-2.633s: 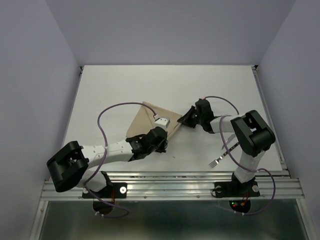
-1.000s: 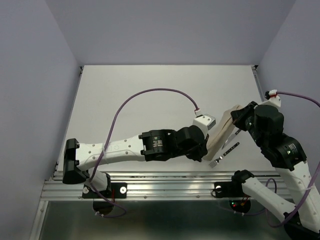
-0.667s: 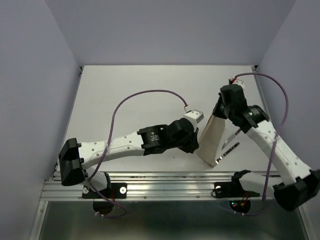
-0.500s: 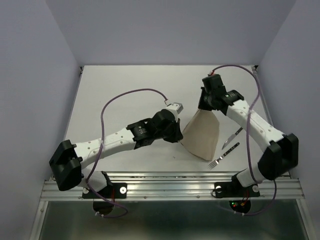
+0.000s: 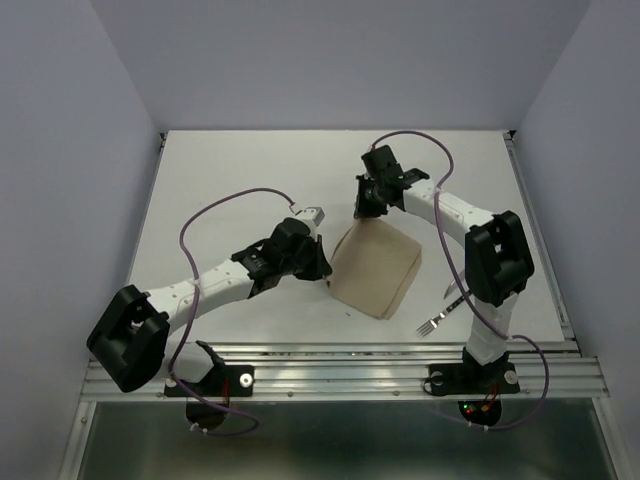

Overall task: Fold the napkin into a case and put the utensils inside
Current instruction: Turn over the upper triangle folded napkin at the center of the board.

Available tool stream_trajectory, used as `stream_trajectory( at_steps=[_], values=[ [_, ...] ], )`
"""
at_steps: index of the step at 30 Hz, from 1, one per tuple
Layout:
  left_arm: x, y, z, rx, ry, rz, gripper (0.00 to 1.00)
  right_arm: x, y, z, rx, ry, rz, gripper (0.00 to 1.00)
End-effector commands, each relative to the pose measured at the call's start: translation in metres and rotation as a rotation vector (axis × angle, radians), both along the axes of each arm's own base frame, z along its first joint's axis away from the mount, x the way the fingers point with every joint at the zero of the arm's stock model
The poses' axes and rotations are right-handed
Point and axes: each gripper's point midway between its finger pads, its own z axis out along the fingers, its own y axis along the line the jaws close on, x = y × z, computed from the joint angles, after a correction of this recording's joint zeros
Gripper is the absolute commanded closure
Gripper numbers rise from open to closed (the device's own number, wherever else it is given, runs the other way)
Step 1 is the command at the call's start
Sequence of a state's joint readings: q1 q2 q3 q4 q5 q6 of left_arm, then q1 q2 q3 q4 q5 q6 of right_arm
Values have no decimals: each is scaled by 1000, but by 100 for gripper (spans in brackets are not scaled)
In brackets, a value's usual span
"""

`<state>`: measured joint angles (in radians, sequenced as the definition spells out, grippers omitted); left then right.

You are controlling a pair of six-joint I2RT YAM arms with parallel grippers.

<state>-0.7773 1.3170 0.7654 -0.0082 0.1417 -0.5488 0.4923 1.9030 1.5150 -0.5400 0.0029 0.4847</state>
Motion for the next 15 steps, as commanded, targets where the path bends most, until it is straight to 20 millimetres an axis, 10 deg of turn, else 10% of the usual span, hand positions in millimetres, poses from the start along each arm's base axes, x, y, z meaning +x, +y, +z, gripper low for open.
stream_trajectory(
  at_steps=[1, 15],
  values=[
    [-9, 0, -7, -12, 13, -34, 100, 34, 18, 32, 49, -153, 16, 99],
    [-30, 28, -39, -41, 79, 81, 100, 20, 62, 17, 35, -131, 79, 99]
  ],
)
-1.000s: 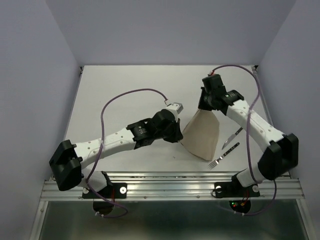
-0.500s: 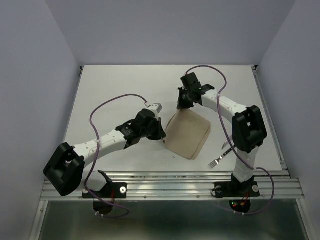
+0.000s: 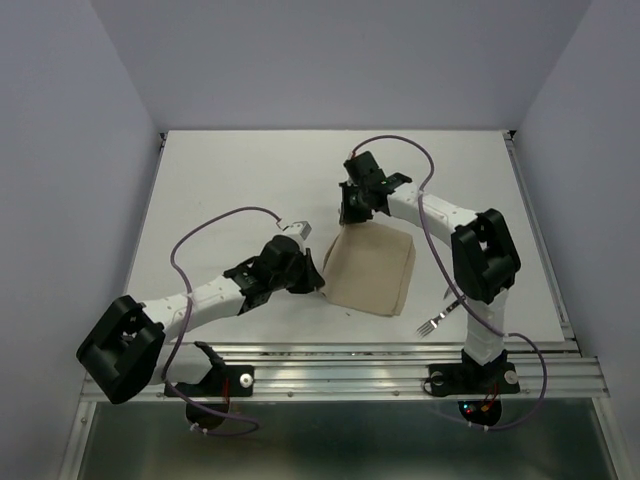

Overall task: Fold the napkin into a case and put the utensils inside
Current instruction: Turn over the upper triangle folded napkin at the center of the board, then smooth out the lower triangle-folded napkin at the center of the board.

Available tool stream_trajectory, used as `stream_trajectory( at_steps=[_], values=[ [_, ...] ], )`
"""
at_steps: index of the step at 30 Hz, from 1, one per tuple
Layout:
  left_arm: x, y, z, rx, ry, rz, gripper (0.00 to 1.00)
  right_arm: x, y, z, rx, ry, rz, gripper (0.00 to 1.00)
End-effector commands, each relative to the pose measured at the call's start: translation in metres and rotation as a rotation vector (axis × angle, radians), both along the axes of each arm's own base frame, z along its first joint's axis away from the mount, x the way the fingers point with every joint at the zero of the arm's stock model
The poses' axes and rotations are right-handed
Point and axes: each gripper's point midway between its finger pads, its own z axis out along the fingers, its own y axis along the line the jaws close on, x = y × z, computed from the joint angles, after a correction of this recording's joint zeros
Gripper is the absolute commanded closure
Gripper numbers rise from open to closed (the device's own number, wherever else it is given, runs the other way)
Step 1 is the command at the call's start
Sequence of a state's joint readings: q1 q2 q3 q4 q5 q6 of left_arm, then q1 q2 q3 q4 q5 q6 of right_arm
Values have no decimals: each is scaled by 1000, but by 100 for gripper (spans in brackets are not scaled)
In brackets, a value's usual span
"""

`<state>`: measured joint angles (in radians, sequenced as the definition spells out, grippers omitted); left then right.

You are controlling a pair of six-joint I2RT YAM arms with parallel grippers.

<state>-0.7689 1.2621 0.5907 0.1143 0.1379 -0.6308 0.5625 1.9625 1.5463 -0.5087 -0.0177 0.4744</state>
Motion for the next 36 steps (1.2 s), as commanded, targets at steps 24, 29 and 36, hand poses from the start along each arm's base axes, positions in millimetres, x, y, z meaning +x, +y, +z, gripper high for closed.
stream_trajectory(
  at_steps=[24, 29, 36],
  values=[
    [-32, 39, -47, -12, 86, 135, 48, 14, 80, -23, -65, -111, 12, 62],
    [-26, 42, -29, -20, 47, 166, 19, 12, 100, 4, 55, -137, 61, 44],
    [-7, 48, 18, -47, -57, 241, 23, 9, 84, 71, 116, -264, 10, 44]
  ],
)
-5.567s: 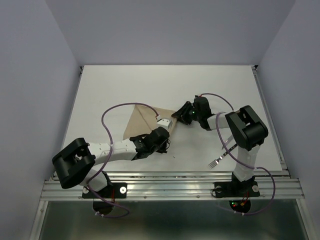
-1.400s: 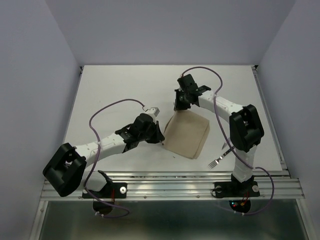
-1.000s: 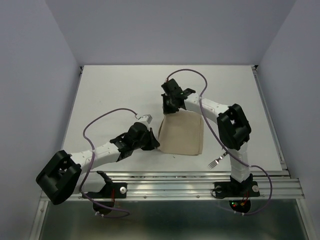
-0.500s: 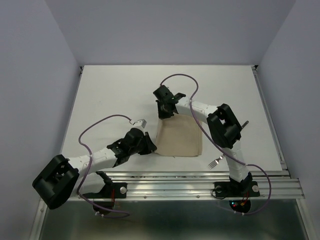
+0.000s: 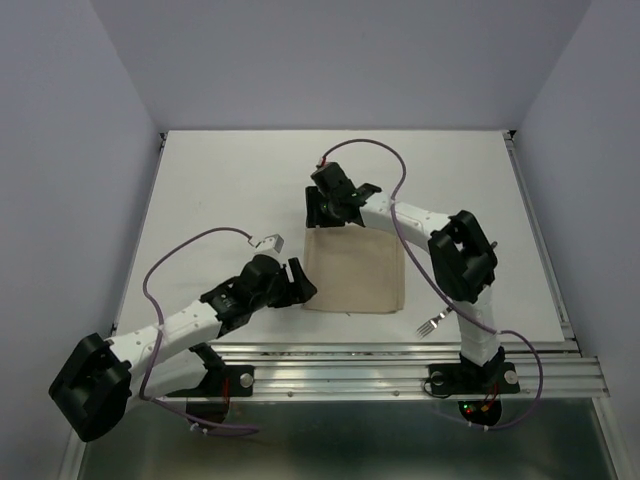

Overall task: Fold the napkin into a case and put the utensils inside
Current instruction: Smooth out the lower triangle-folded napkin at the center of the board.

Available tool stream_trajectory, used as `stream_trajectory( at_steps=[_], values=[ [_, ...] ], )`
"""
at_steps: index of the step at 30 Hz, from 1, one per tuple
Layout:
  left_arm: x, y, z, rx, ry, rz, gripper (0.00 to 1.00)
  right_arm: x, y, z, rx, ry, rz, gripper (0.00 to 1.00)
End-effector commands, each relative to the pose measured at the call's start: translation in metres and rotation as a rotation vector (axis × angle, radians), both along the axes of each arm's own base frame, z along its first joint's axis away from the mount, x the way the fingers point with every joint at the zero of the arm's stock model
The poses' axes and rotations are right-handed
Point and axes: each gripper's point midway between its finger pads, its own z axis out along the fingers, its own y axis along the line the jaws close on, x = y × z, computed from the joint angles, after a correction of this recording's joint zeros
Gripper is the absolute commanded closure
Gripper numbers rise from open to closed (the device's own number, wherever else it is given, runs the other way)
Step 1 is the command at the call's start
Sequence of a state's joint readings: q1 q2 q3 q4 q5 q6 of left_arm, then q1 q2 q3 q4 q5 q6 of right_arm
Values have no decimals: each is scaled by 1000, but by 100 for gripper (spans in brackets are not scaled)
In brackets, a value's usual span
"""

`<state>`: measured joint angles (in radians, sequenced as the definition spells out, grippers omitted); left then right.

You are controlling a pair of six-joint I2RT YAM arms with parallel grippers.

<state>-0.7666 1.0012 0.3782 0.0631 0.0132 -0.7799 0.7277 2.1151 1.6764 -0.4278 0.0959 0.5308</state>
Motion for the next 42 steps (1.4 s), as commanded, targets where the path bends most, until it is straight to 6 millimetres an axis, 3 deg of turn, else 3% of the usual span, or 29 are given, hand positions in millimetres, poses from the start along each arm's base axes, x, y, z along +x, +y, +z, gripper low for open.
stream_trajectory(
  at_steps=[1, 3, 4, 7, 8, 9, 10, 11, 12, 13, 14, 15, 16, 19, 24, 28, 42],
  values=[
    [23, -2, 47, -26, -112, 58, 24, 13, -17, 97, 117, -202, -75, 44],
    [31, -3, 50, -10, -119, 65, 25, 15, -39, 103, 116, -211, -117, 44],
    [40, -4, 61, -20, -135, 80, 27, 15, -63, 89, 88, -187, -157, 44],
    [53, -1, 53, 66, -96, 103, 30, 11, -102, 96, 74, -201, -226, 45],
    [67, -3, 67, 65, -119, 124, 30, 5, -122, 80, 46, -170, -259, 46],
    [73, -4, 69, 77, -117, 132, 30, 1, -132, 88, 56, -183, -275, 46],
    [87, -8, 61, 127, -92, 132, 30, -8, -149, 83, 51, -171, -303, 46],
    [95, -8, 74, 119, -114, 144, 30, -13, -153, 71, 34, -149, -308, 46],
    [104, -9, 62, 163, -86, 151, 31, -17, -162, 69, 32, -144, -325, 46],
    [119, -12, 75, 172, -116, 165, 32, -23, -167, 77, 43, -160, -336, 47],
    [128, -8, 71, 195, -100, 180, 32, -32, -178, 65, 24, -140, -349, 47],
    [136, -9, 56, 229, -70, 175, 32, -39, -182, 70, 32, -150, -354, 46],
    [147, -14, 65, 220, -84, 174, 32, -42, -189, 67, 27, -146, -366, 46],
    [170, -16, 53, 274, -67, 160, 27, -59, -209, 51, 24, -107, -394, 46],
    [187, -14, 17, 381, -9, 139, 23, -77, -223, 40, 22, -83, -402, 46],
    [194, -18, 3, 357, 18, 128, 24, -86, -227, 36, 13, -72, -401, 46],
    [198, -9, -23, 336, 62, 152, 51, -93, -230, 30, 4, -58, -404, 46]
  ],
)
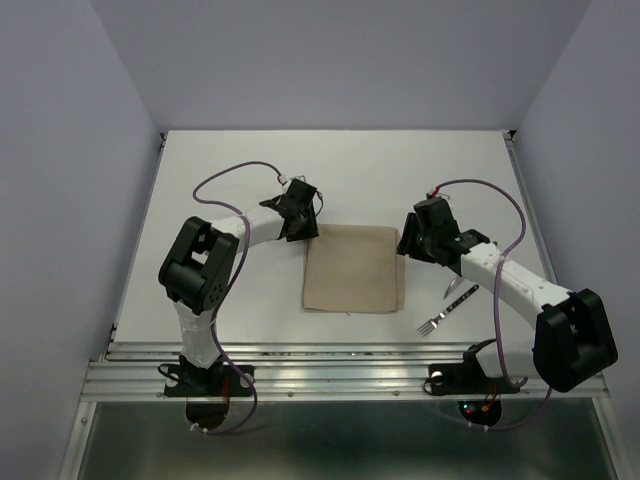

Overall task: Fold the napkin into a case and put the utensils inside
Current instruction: Smooth out the lower triangle-folded napkin at the center of the board.

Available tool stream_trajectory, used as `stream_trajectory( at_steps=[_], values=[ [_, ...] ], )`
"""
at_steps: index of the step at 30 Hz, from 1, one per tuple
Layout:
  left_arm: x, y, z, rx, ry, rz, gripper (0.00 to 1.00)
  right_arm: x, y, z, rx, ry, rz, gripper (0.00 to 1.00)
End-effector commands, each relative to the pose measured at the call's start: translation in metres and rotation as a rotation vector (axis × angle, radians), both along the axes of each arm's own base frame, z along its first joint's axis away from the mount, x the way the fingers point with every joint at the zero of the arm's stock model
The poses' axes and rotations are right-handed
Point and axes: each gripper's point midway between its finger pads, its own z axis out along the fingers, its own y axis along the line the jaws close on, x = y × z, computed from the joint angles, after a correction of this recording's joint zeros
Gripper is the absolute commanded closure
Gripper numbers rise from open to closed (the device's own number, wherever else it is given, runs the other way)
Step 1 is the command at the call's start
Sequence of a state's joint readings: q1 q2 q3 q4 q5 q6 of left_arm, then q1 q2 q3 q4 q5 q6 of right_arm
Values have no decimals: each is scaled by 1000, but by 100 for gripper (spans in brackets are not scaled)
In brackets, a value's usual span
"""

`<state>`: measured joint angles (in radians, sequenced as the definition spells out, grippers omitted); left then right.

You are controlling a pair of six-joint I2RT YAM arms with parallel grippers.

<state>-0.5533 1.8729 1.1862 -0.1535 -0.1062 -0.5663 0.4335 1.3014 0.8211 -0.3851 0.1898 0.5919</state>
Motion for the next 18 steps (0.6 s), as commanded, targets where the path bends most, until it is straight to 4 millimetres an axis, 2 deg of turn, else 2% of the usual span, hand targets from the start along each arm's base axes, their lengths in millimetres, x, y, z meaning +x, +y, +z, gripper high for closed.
stream_trajectory(
  at_steps=[1, 6, 10, 18],
  values=[
    [11, 3, 7, -33, -34, 12, 53, 1, 1, 9, 17, -32, -3, 46],
    [11, 1, 2, -72, -27, -2, 61, -1, 2, 6, 18, -20, 0, 46],
    [10, -4, 1, -94, -25, -15, 50, -1, 1, 6, 16, -20, -1, 46],
    [12, -8, 9, -128, -51, -16, 48, -1, 1, 6, 18, -16, 0, 46]
  ],
)
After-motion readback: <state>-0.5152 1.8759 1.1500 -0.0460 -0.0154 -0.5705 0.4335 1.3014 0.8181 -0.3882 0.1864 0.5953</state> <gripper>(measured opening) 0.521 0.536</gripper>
